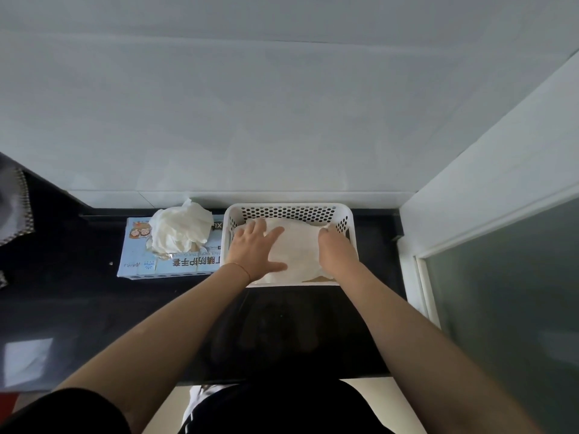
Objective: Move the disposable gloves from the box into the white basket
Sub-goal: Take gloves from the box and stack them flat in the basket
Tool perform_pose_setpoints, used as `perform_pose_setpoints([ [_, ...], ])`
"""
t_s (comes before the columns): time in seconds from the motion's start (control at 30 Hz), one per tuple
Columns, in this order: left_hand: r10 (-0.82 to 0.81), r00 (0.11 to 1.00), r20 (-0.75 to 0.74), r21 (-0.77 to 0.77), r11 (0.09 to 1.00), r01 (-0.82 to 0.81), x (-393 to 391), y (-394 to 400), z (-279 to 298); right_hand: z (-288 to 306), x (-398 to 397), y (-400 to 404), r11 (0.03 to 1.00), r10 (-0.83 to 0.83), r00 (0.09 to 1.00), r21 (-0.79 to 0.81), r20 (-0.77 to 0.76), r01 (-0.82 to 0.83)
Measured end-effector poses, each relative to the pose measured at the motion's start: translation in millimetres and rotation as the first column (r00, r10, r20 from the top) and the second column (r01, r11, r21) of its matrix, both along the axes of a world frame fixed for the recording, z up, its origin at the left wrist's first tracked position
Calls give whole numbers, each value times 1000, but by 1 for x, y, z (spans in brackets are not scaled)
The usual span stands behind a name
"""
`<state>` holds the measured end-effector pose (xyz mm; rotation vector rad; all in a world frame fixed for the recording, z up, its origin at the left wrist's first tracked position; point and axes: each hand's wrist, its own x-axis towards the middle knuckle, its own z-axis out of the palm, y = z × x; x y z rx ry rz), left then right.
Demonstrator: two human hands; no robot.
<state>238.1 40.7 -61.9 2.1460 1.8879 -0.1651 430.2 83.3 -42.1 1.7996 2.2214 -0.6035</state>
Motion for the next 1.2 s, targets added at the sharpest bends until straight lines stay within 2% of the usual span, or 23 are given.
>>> perform_pose_setpoints([
  [0.1, 54, 996, -69, -212, 975, -68, 0, 3, 0, 1, 1, -1, 1000, 9, 999, -17, 42, -8],
  [0.17, 71, 997, -39, -267, 961, -79, -1, 5, 4, 6, -2, -2, 1000, -2, 997, -17, 71, 3],
  [0.27, 108, 993, 56, -167, 981, -98, -6, 6, 22, 21, -17, 0, 999, -14, 998, 48, 57, 12],
  [0.33, 194, 962, 190, -16, 981, -194, -20, 6, 39, 32, -39, 3, 994, 9, 1000, 113, -16, -7],
  [0.43, 343, 880, 330, 174, 894, -413, -56, 0, 58, 45, -83, 4, 986, 67, 978, 161, -198, -35],
  [0.53, 451, 840, 302, 215, 826, -521, -102, -11, 68, 53, -131, -5, 989, 76, 938, 146, -339, -27],
  [0.67, 481, 847, 224, 142, 844, -517, -152, -21, 62, 52, -182, -20, 995, 78, 911, 89, -405, -46],
  [0.83, 517, 790, 330, 68, 821, -566, -184, -22, 63, 47, -208, -27, 999, 26, 908, 53, -418, -4],
  [1.0, 640, 628, 443, -205, 754, -624, -200, -18, 61, 52, -217, -30, 998, -33, 910, 37, -414, 54],
  [1.1, 665, 536, 519, -248, 718, -650, -206, -17, 59, 57, -219, -33, 997, -51, 912, 33, -407, 70],
  [1.2, 678, 506, 534, -256, 700, -667, -210, -17, 58, 63, -219, -33, 996, -66, 912, 32, -405, 87],
])
